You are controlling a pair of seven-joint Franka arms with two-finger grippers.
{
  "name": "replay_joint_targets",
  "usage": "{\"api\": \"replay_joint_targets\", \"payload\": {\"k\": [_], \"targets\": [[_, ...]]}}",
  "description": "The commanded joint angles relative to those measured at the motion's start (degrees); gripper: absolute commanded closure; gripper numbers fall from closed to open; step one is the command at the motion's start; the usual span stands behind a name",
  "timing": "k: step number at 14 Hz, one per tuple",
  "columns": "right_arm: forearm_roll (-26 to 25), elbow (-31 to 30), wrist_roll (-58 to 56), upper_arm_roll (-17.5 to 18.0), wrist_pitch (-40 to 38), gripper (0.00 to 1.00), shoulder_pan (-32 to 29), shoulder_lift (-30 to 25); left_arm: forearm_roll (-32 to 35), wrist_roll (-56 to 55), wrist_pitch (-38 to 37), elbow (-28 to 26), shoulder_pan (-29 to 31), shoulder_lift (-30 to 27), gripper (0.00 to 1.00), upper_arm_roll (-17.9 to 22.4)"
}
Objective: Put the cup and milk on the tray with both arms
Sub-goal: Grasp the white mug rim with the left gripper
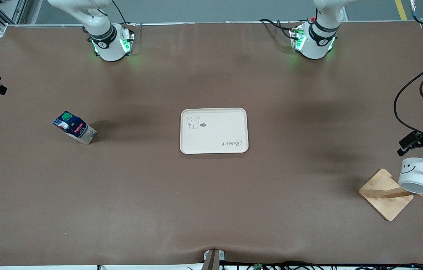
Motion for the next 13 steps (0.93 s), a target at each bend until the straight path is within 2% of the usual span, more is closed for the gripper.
{"api": "replay_joint_targets", "payload": {"k": [1, 8, 10, 13], "targets": [[0.38, 1.03, -0.14, 0.38, -0.50, 0.00, -0.80, 0.38, -1.53, 2.13, 0.32, 2.94, -0.01, 2.11, 0.00, -1.18], [0.38, 1.03, -0.14, 0.38, -0.50, 0.00, -0.80, 0.56, 0.84, 2.31, 0.59, 5.76, -1.24, 3.08, 0.00, -1.36], [0.38, 1.03, -0.05, 0.38, -0.50, 0.00, -0.80, 0.56, 0.93, 2.31, 0.59, 6.02, -1.15, 3.35, 0.09, -1.36], [0.38, 1.03, -0.05, 0.38, -0.50, 0.00, -0.80, 0.56, 0.93, 2.31, 0.59, 6.11, -1.16, 3.70, 0.29, -1.36]]}}
